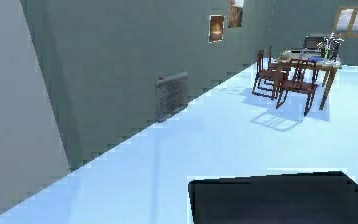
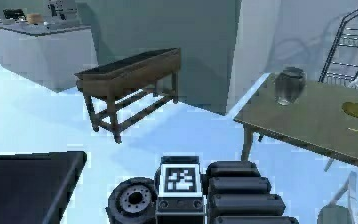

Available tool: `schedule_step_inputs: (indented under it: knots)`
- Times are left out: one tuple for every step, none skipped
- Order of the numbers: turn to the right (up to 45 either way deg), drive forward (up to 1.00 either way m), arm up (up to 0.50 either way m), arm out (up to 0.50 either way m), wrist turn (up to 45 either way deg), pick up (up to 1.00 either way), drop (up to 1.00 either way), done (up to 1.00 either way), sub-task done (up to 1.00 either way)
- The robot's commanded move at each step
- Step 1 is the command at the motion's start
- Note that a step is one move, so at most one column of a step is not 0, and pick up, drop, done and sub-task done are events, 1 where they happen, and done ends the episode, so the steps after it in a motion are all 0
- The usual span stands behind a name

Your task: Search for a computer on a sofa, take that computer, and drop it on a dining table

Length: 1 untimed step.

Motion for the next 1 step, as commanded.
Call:
schedule_step_inputs:
  knots:
    - [45.0,0.00,0.00,0.00,0.0,0.00,0.00,0.00,0.00]
